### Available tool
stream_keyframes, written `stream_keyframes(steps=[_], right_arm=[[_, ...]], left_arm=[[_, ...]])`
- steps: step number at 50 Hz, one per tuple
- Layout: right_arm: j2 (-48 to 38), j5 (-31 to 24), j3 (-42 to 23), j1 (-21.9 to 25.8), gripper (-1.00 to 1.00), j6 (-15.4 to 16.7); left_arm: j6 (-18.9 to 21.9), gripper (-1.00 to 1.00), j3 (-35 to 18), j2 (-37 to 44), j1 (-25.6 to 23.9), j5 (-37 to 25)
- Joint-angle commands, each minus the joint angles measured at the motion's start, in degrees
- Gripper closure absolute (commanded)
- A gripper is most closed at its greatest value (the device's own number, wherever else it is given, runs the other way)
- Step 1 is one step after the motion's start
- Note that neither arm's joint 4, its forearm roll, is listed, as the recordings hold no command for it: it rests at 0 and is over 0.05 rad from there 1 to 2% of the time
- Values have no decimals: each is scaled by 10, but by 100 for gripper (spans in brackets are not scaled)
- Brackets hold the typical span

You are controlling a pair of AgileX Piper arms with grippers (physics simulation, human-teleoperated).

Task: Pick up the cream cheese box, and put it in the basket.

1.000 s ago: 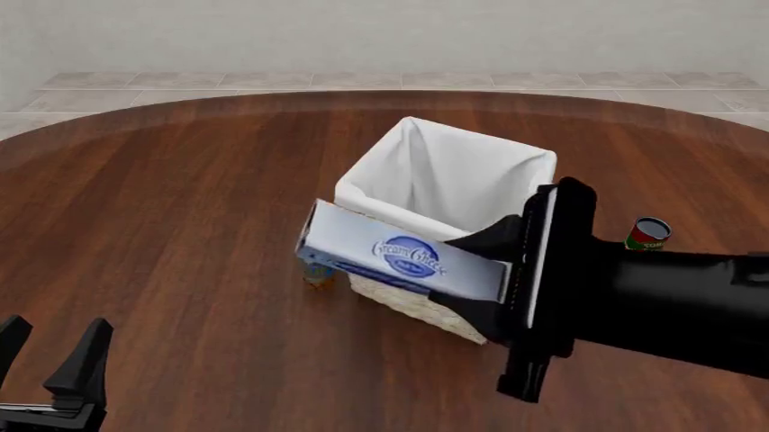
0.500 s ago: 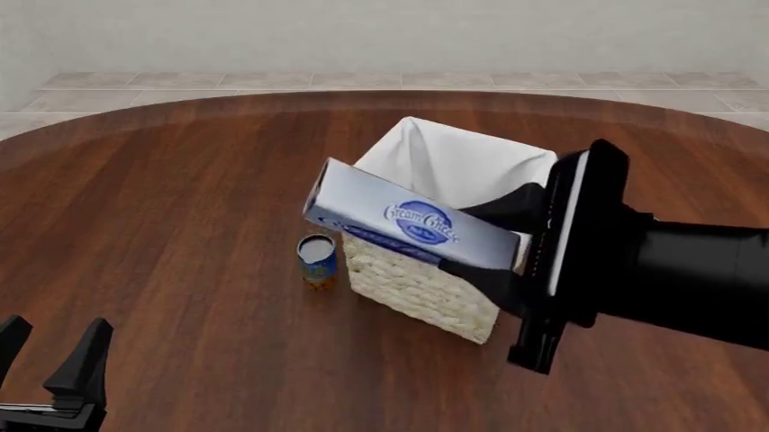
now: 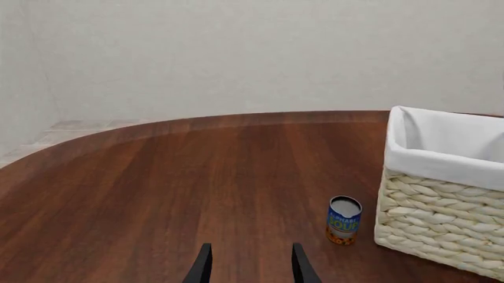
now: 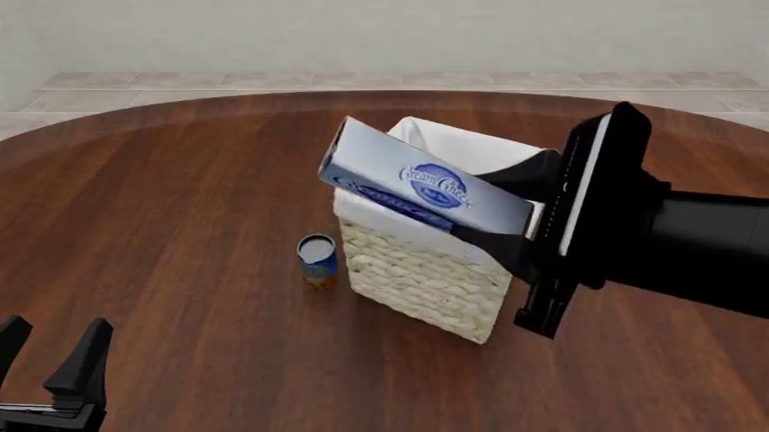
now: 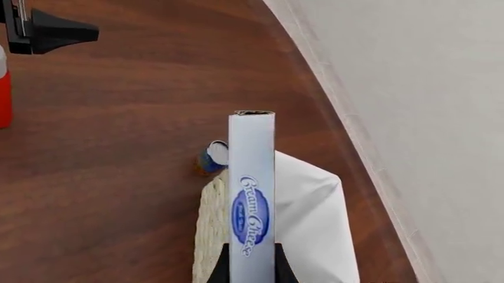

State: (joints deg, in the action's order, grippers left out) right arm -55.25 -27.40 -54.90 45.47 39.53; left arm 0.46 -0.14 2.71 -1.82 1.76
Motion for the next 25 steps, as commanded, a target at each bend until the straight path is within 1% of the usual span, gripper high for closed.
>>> stream_keyframes(steps=[1,11,12,13,25], right_arm=[[0,9,-9,-19,100,2],[-2,17,-13,-37,100,8],[-3,15,-16,-37,100,4],[-3,18,-15,-40,100,7],[-13,33,-18,-68,100,12]], left_arm=[[0,-100,0,0,0,0],[0,-100,0,0,0,0],[-1,-100,-1,-12,0,-9],[-1,-100,-1,-12,-1,-10],[-1,-100,-1,-9,0,-6]])
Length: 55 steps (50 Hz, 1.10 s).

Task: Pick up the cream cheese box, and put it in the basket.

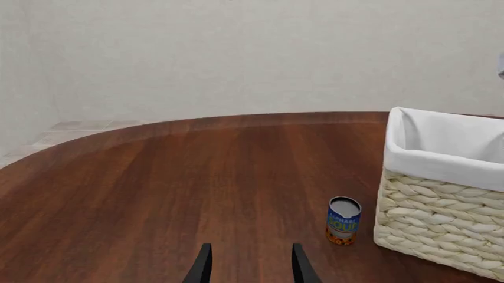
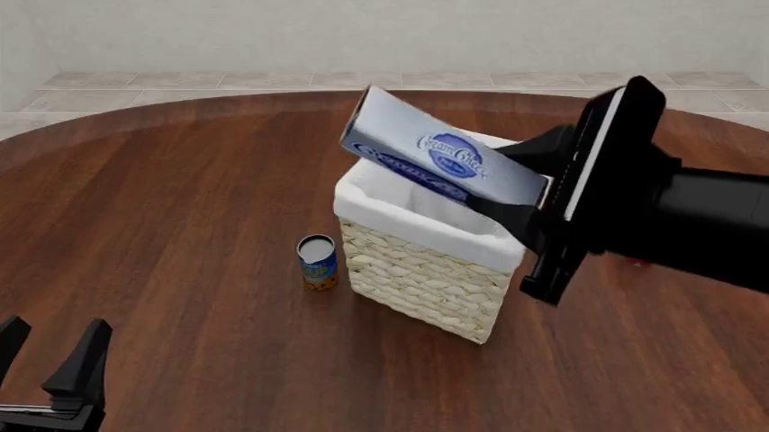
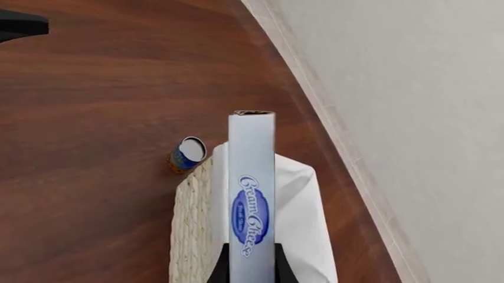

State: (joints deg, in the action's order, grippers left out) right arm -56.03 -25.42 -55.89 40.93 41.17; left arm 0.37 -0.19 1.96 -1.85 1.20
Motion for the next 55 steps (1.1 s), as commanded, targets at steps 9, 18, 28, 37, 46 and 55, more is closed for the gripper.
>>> stream_keyframes(steps=[9,18,28,37,46,55], right_arm=[[-20,30,-7,-47,100,-5],[-45,45,-16,-75,100,-10],[-60,67,-8,-97,100,-18],[-72,76,-12,-102,100,-17],[-84,82,-13,-107,100,-10],[-104,94,-11,-119,100,-1]], left_arm=[[0,-100,0,-3,0,-2],[-1,-100,0,-4,0,-3],[0,-100,0,0,0,0],[0,-100,0,4,1,3],[0,-100,0,0,1,0],[0,-100,0,1,1,1]])
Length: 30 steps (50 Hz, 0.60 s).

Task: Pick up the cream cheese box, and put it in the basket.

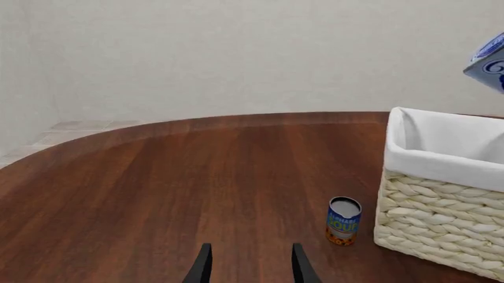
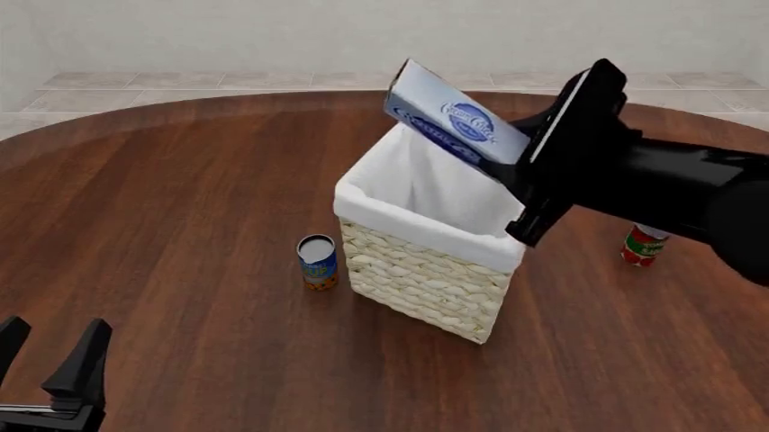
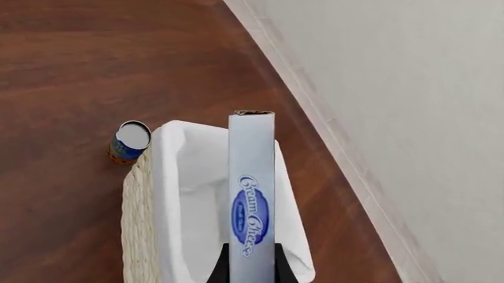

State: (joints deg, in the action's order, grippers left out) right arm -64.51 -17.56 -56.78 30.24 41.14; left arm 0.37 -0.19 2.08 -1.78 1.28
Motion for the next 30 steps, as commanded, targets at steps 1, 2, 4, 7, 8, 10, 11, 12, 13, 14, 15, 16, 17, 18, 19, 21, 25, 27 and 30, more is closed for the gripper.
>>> stream_keyframes(steps=[1,2,4,7,8,10,11,12,13,14,15,16,17,18,19,21,25,27,30], right_arm=[[-21,17,-1,-13,100,0],[-22,17,-2,-15,100,-1],[-24,19,-1,-17,100,1],[-29,22,1,-21,100,3],[-31,24,3,-23,100,4],[-31,23,2,-23,100,3],[-33,25,4,-25,100,4],[-35,24,4,-25,100,3],[-35,24,4,-25,100,3],[-39,29,9,-27,100,6],[-39,29,9,-27,100,6],[-40,29,9,-28,100,5],[-41,31,11,-28,100,6],[-42,31,11,-28,100,4],[-44,33,13,-29,100,6],[-46,33,13,-29,100,6],[-52,32,13,-30,100,7],[-53,32,13,-30,100,8],[-56,34,17,-31,100,12]], left_arm=[[0,-100,0,0,0,0],[0,-100,0,0,0,0],[0,-100,0,0,0,0],[0,-100,0,0,0,0],[0,-100,0,0,0,0],[0,-100,0,0,0,0],[0,-100,0,0,0,0],[0,-100,0,0,0,0],[0,-100,0,0,0,0],[0,-100,0,0,0,0],[0,-100,0,0,0,0],[0,-100,0,0,0,0],[0,-100,0,1,0,0],[0,-100,0,0,0,0],[0,-100,0,0,0,0],[0,-100,0,1,0,0],[0,-100,0,0,0,0],[0,-100,0,-1,0,0],[0,-100,0,0,0,0]])
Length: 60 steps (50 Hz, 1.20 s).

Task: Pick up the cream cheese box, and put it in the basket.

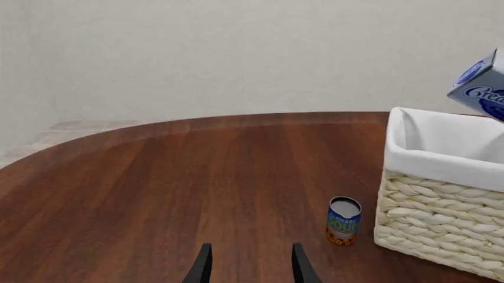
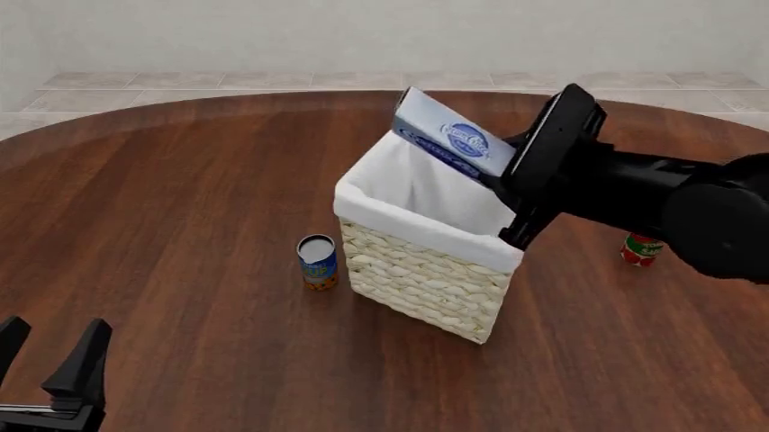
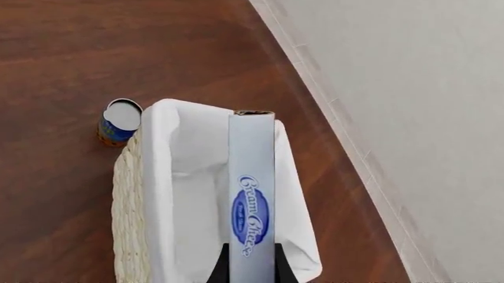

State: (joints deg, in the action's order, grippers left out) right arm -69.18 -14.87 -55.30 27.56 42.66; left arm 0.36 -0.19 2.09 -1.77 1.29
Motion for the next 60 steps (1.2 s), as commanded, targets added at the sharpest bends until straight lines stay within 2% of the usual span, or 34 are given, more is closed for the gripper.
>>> stream_keyframes(steps=[1,47,48,60], right_arm=[[-9,7,3,-4,100,-5],[-38,13,7,-16,100,4],[-38,13,8,-16,-100,7],[-34,11,6,-19,-100,9]], left_arm=[[0,-100,0,-1,0,0],[0,-100,0,0,0,0],[0,-100,0,0,0,0],[0,-100,0,0,0,0]])
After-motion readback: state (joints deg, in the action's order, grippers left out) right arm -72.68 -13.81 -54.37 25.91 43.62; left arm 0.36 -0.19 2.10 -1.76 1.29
